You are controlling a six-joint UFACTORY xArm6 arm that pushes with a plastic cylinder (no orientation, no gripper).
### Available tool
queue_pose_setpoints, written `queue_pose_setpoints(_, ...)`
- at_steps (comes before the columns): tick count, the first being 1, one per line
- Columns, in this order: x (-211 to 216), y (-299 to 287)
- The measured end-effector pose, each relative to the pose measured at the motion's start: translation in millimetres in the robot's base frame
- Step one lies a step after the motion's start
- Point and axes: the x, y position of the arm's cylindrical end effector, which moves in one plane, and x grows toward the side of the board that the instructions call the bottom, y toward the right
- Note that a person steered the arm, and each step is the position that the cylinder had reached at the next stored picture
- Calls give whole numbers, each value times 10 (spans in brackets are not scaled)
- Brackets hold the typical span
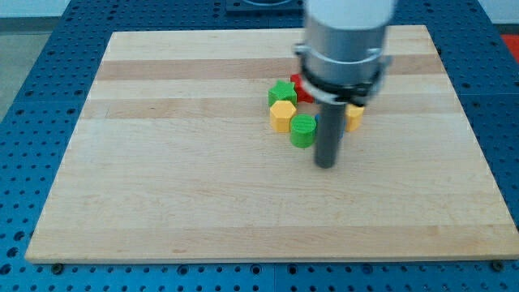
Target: Move the red circle towards the yellow hexagon
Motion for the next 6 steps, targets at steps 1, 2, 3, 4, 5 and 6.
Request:
queue_pose_setpoints(1,-168,561)
queue_pose_setpoints(2,-592,688)
queue_pose_setpoints(3,-982,652)
queue_pose_setpoints(4,-1123,373)
queue_pose_setpoints(5,-1117,-47)
queue_pose_setpoints(6,-1017,-184)
